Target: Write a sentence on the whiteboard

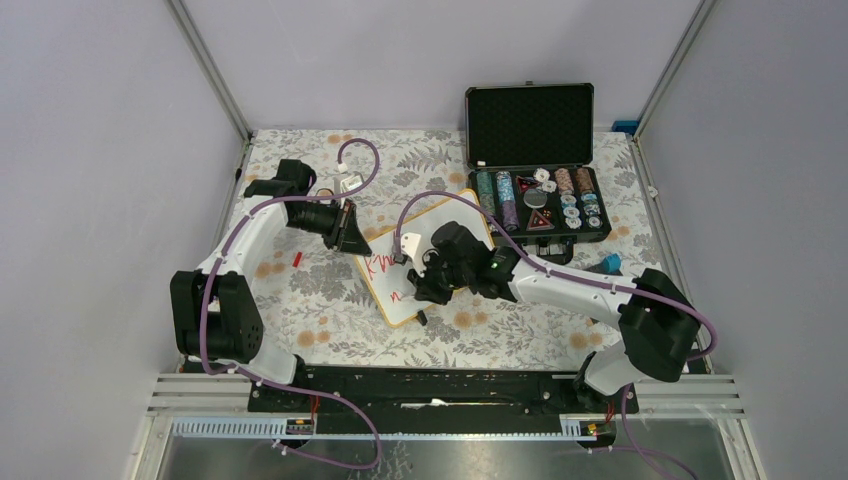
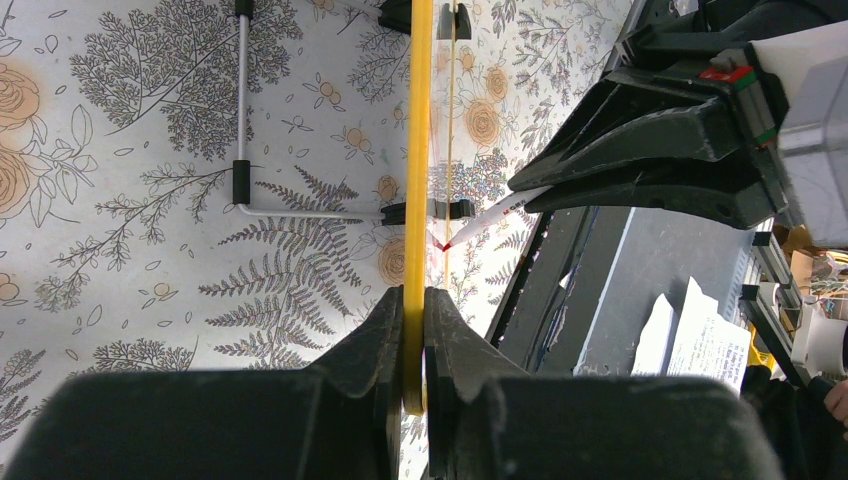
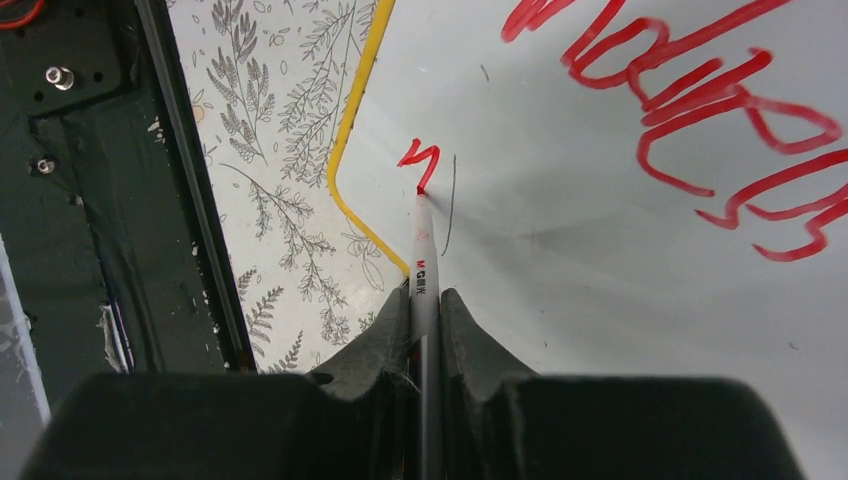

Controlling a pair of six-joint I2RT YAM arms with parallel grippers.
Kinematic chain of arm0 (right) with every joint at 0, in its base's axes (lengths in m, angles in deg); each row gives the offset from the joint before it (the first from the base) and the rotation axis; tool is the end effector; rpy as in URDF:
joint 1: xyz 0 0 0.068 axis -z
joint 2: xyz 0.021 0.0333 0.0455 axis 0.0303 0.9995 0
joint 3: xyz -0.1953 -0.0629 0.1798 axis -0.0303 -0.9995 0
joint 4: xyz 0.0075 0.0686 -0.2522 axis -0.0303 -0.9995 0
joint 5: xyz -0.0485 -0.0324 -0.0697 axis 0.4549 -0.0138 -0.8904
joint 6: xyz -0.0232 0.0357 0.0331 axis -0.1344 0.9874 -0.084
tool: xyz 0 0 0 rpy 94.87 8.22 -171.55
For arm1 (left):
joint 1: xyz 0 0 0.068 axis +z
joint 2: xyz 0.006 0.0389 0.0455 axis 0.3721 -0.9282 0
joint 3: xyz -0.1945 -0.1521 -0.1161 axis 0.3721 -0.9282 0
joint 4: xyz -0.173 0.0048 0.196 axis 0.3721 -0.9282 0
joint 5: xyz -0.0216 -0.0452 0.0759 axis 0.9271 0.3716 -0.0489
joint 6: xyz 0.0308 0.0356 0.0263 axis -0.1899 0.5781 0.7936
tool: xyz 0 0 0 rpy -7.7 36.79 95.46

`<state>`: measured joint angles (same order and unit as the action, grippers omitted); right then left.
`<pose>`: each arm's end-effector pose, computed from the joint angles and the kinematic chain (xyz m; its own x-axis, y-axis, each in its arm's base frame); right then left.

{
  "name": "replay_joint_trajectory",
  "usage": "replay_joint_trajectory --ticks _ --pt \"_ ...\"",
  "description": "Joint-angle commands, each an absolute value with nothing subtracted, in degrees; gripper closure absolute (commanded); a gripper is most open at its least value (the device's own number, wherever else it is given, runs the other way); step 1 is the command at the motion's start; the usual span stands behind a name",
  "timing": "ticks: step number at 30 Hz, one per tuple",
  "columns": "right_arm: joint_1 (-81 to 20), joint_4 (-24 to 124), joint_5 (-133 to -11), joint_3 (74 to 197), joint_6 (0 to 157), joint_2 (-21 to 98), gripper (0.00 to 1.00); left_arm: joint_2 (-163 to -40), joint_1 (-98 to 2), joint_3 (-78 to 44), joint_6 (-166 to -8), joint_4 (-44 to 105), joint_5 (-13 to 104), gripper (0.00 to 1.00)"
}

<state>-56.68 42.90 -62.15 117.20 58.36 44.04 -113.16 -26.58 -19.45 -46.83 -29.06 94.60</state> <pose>0.1839 0.2806 0.2444 -0.1256 -0.5592 -0.8195 -0.9724 0.2331 -0.0100 0.2799 -0.0533 0.2715 -0.7167 0.3177 -0.6208 0.6933 0.4206 -0.5852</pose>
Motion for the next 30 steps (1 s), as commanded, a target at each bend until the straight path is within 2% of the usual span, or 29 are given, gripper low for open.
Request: replay_joint_trajectory --ticks 1,19,30 --pt "-56.17 43.04 -63.04 115.99 57.83 42.93 1.0 -111.83 -26.62 -19.86 -45.35 -27.79 93.5 1.0" --pt "-54.72 43.17 -64.45 122.06 58.63 43.49 1.0 -111.37 -26.68 -20.15 -45.29 -27.75 93.29 1.0" --pt "-53.77 42.9 -64.14 118.88 58.14 42.21 1.0 -111.56 -26.66 -20.16 -45.27 -27.82 93.21 1.0"
